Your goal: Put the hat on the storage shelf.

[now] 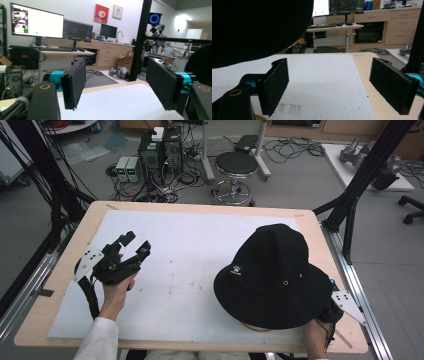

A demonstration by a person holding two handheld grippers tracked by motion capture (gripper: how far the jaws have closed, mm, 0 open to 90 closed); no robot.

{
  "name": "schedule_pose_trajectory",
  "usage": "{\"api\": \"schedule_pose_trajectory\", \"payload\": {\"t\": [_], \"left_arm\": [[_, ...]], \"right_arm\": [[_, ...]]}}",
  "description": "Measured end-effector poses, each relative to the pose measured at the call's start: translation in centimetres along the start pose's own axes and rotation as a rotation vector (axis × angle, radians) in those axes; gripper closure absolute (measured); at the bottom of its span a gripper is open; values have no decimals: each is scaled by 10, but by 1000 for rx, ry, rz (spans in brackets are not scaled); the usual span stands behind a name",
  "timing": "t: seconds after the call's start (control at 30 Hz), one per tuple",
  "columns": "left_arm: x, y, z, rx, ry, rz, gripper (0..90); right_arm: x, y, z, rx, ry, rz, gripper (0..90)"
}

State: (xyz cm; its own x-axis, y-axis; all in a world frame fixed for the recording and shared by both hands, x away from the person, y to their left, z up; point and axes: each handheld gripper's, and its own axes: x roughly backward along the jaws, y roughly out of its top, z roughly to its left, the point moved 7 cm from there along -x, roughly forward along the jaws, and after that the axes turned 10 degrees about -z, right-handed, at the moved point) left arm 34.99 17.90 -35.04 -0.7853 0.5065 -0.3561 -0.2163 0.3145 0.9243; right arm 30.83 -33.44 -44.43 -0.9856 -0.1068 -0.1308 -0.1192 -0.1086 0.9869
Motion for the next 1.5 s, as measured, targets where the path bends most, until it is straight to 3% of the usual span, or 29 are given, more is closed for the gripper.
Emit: {"api": "schedule_pose_trajectory", "payload": {"t": [0.23, 0.27, 0.4, 0.5, 0.53, 0.7, 0.73, 0.93, 1.13, 1.5], "left_arm": [[11, 3, 10, -22, 46, 5, 315], [15, 4, 14, -42, 81, 12, 315], [24, 8, 21, -98, 143, 4, 315], [28, 10, 25, -109, 165, 4, 313], [33, 11, 31, -119, 198, 13, 311], [45, 10, 44, -124, 245, 36, 305], [51, 10, 52, -110, 276, 36, 304], [67, 8, 71, -83, 351, 52, 298], [80, -2, 81, -117, 415, 71, 288], [96, -19, 93, -105, 463, 113, 281]], "right_arm": [[-1, -1, 1, -2, 3, 8, 152], [-2, -1, 1, -1, 4, 6, 151], [-3, -1, 2, -1, 6, 7, 151], [-3, -1, 2, -4, 8, 7, 151], [-3, 0, 3, -7, 10, 2, 151], [-3, -1, 4, -10, 12, 7, 151], [-3, -1, 4, -9, 12, 7, 151], [-2, -1, 5, -14, 13, 6, 151], [-2, 0, 5, -4, 18, 5, 151], [-2, -1, 5, -9, 14, 8, 151]]}}
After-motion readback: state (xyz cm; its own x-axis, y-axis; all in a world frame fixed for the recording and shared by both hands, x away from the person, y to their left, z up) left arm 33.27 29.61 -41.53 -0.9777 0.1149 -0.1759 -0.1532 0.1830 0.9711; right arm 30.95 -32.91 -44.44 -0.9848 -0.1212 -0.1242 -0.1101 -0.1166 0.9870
